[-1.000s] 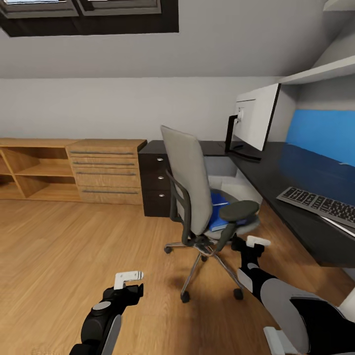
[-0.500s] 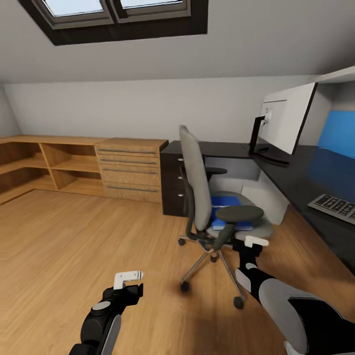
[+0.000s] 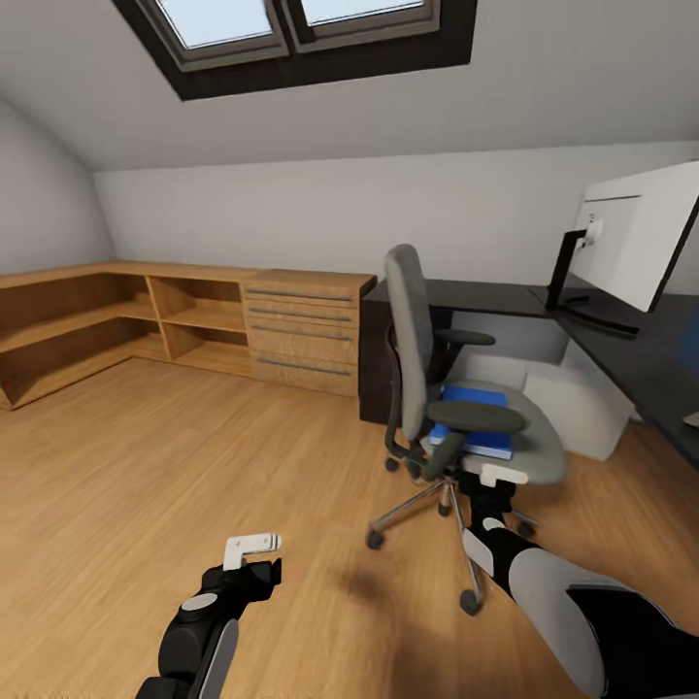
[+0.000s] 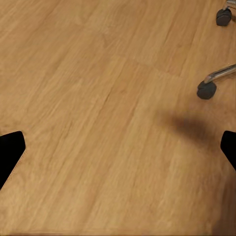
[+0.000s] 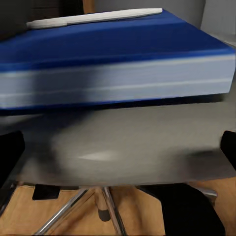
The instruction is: In the bedroom, organize the workspace by keeping the computer under the desk, ensuring the monitor is on the desk, placing the keyboard on the desk next to the monitor, placing the mouse on the desk next to the keyboard, moving the folder from the swivel chair onto the desk next to the mouse, stacking the notebook on top of the folder with the pen on top of the notebook, and positioning the swivel chair next to the desk.
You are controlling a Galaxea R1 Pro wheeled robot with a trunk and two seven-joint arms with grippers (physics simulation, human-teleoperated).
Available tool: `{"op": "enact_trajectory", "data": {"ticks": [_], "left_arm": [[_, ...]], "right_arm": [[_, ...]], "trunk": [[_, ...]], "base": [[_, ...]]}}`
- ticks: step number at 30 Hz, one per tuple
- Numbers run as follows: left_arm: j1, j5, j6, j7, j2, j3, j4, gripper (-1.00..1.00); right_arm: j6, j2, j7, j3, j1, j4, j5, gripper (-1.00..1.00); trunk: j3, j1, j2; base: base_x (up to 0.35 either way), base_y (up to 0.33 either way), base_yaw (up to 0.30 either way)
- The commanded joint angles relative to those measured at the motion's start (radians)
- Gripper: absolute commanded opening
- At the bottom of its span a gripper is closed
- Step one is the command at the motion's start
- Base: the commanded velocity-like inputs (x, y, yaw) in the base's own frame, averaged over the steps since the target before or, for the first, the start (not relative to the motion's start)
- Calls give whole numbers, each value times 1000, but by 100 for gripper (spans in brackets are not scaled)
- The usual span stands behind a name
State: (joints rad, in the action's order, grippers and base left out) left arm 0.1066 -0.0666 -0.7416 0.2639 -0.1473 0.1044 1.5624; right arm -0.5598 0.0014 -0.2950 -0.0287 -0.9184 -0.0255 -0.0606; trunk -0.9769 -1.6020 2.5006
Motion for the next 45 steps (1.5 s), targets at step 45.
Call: {"op": "enact_trajectory", "data": {"ticks": [45], "left_arm": [[1, -30, 1, 6, 1, -226, 8, 100]], "right_arm": [[12, -58, 159, -10, 0, 0, -340, 100]], "trunk": [[6, 0, 0]], "base": [[0, 0, -115]]}}
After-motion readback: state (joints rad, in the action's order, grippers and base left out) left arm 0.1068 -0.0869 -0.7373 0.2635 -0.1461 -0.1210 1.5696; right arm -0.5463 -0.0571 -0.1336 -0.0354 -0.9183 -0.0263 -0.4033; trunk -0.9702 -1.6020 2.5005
